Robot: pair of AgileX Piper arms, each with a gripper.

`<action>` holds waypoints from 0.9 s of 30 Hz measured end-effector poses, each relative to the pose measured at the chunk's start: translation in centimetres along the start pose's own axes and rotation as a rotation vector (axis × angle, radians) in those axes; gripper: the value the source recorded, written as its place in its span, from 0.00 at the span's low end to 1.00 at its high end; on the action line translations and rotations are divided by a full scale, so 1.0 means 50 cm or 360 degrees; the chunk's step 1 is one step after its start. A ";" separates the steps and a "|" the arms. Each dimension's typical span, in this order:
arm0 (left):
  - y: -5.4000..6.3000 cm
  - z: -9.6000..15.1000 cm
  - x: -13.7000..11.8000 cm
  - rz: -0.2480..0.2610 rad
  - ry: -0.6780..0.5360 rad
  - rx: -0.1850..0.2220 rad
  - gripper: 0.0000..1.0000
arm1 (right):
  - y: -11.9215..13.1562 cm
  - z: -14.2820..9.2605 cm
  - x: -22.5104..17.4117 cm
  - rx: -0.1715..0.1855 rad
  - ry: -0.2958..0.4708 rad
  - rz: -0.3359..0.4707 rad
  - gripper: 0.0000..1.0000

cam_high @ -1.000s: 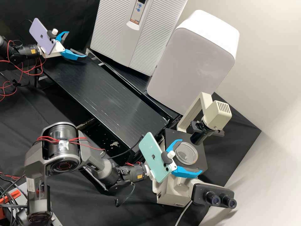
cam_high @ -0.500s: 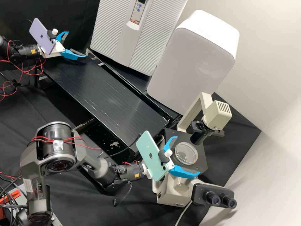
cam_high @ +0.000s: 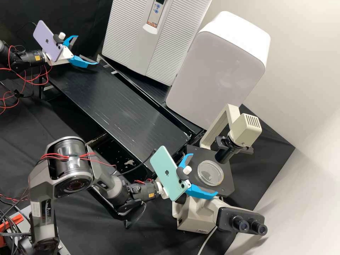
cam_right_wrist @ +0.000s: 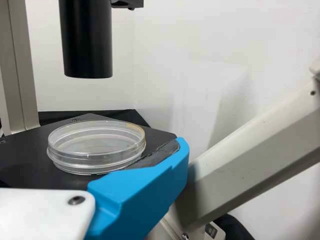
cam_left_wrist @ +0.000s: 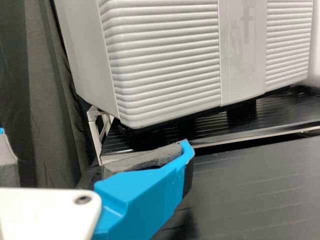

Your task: Place the petri dish on the bench

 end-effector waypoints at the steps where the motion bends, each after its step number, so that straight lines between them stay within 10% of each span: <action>1: 0.000 0.000 0.000 0.0000 0.0000 0.0000 1.00 | -0.002 0.002 0.001 0.0000 0.0001 0.0000 1.00; 27: 0.000 0.000 0.000 0.0000 0.0000 0.0000 1.00 | -0.005 0.011 0.034 -0.0040 -0.0004 0.0005 1.00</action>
